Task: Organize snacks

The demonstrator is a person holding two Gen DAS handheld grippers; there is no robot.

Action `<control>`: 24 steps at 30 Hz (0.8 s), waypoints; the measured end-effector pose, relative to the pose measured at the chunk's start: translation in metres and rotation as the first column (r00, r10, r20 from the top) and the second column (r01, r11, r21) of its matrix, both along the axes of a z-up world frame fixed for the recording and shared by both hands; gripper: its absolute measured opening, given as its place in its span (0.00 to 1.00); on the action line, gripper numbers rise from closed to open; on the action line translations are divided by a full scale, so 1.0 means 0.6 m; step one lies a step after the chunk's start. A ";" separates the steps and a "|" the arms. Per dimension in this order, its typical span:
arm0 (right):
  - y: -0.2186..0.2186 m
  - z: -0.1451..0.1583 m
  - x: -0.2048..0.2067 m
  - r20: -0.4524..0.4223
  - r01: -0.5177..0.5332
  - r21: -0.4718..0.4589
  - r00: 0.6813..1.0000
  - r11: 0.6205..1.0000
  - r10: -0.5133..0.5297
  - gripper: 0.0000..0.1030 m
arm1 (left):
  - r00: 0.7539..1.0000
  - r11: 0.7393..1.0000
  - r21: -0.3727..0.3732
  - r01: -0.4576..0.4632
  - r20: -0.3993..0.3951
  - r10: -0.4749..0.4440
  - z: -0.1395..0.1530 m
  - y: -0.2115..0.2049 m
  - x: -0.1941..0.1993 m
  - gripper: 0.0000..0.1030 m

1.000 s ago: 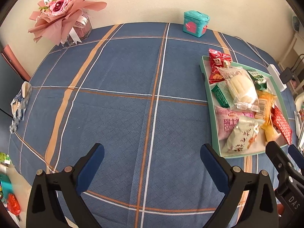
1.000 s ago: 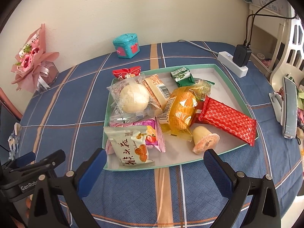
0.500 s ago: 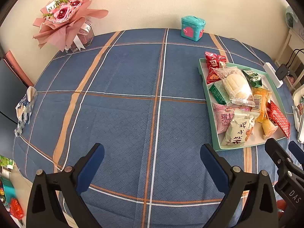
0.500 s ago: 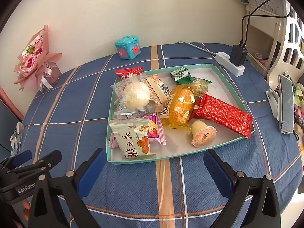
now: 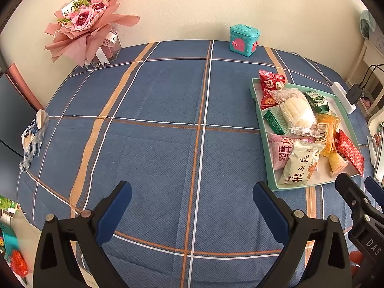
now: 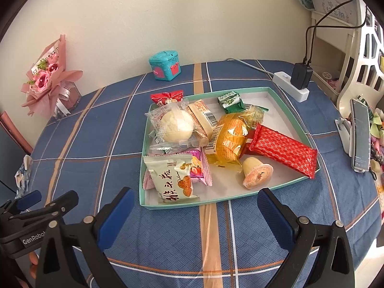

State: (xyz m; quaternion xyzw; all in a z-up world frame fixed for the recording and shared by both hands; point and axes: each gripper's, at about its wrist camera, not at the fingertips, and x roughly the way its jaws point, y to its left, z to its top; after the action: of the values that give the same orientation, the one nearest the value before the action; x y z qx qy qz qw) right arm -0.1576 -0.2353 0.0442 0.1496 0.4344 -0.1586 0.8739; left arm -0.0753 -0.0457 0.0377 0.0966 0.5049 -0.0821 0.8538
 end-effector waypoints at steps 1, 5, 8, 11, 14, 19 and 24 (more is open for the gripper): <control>0.000 0.000 0.000 0.000 -0.001 0.000 1.000 1.000 0.001 1.00 | 1.000 1.000 0.000 0.002 0.001 -0.002 0.000 0.000 0.000 0.98; 0.001 0.000 0.001 0.000 -0.005 -0.002 1.000 1.000 0.005 1.00 | 1.000 1.000 0.001 0.007 0.003 -0.007 0.000 -0.001 0.001 0.98; 0.001 -0.001 0.003 -0.002 -0.007 -0.003 1.000 1.000 0.007 1.00 | 1.000 1.000 0.001 0.007 0.003 -0.007 -0.001 -0.001 0.002 0.98; 0.001 -0.001 0.004 -0.004 -0.007 -0.004 1.000 1.000 0.007 1.00 | 1.000 1.000 0.001 0.005 0.004 -0.005 -0.002 -0.001 0.001 0.98; 0.001 -0.002 0.005 -0.006 -0.008 -0.006 1.000 1.000 0.008 1.00 | 1.000 1.000 -0.001 0.002 0.002 -0.002 -0.003 0.001 0.003 0.98; 0.000 -0.003 0.006 -0.011 -0.009 -0.010 1.000 1.000 0.009 1.00 | 1.000 1.000 -0.007 0.005 -0.010 -0.005 -0.009 0.002 0.007 0.98; 0.000 -0.003 0.007 -0.012 -0.010 -0.012 1.000 1.000 0.010 1.00 | 1.000 1.000 -0.009 0.012 -0.019 -0.012 -0.015 0.000 0.010 0.98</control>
State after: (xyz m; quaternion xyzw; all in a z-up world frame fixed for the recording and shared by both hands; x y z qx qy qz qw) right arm -0.1537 -0.2354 0.0422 0.1411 0.4394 -0.1580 0.8729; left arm -0.0692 -0.0459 0.0286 0.0948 0.5119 -0.0903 0.8490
